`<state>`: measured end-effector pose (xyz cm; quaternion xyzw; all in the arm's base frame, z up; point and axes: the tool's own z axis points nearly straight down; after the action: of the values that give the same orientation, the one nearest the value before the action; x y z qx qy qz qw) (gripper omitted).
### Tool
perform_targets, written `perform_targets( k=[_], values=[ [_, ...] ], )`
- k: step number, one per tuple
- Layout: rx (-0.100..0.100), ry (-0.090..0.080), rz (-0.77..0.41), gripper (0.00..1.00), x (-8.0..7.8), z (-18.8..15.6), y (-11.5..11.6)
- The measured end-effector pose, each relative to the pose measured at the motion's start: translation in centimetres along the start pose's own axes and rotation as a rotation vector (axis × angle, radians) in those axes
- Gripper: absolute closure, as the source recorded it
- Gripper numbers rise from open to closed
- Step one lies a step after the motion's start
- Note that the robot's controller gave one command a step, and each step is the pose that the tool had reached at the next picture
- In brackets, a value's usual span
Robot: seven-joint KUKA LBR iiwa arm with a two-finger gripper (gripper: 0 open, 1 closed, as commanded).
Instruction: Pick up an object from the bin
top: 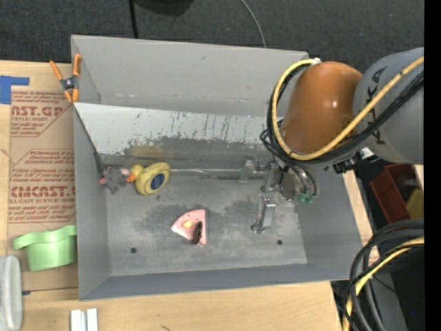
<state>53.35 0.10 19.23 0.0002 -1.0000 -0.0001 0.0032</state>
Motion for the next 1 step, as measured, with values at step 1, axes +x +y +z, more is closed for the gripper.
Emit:
perform_targets(
  k=[1],
  values=[
    [0.0, -0.008, 0.0, 0.0, -0.13, -0.46, 0.0]
  ],
)
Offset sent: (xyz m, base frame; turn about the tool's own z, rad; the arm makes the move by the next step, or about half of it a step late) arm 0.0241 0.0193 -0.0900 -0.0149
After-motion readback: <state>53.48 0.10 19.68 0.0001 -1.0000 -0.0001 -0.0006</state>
